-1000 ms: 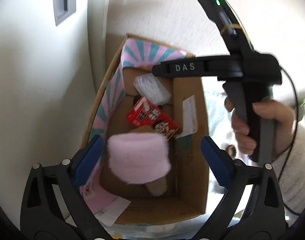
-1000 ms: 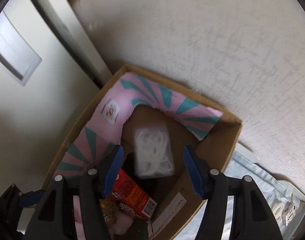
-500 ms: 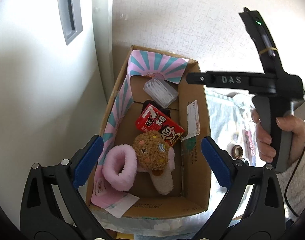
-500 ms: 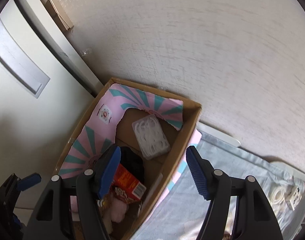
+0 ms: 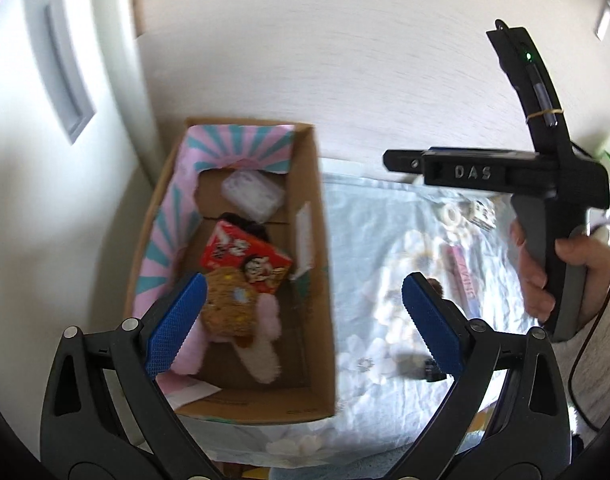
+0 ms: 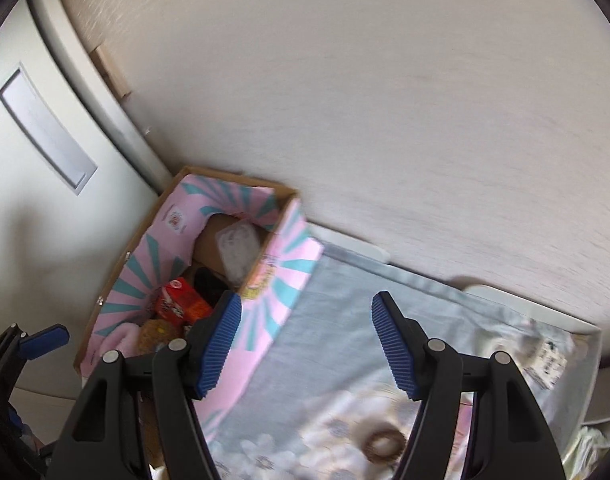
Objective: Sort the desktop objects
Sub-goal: 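Return both tools over the remaining items on the cloth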
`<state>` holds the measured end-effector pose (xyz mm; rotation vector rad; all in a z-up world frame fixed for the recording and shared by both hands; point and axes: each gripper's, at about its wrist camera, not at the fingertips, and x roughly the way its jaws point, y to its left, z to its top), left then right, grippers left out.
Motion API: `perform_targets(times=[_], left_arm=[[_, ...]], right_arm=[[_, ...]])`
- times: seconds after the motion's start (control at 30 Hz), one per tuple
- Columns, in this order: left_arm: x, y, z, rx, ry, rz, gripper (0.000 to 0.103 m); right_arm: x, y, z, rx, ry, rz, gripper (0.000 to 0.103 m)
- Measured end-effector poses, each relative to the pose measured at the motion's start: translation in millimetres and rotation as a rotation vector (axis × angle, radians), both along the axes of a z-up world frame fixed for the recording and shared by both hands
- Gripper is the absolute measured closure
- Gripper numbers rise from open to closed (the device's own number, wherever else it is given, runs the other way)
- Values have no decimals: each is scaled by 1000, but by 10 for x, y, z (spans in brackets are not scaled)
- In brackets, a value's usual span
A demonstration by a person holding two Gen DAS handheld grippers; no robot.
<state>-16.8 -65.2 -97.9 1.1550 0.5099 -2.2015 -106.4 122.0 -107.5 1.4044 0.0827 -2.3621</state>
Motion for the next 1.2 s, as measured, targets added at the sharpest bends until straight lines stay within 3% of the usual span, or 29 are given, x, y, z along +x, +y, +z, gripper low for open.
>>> perform_targets(times=[0.23,0.5,0.7,0.97,1.2], left_arm=[[-371,446,-24,-2,-15,-140,5],[-714,953,-448,62,-92,-250,5],[-794,1188,-880,184,-145,-249,5],[-868,1377,-1477,212,-223,-173,5],[-903,1490,-1787,166,-244,-146,5]], right_arm=[[169,803,192,17,22,-126,39],[406,1424,-48,35,-29,-239,39],[594,1642,-408,54,-100,-267,39],[751,1688,-948,87,-196,-254,39],[760,1594,-1223,119,-222,-226,39]])
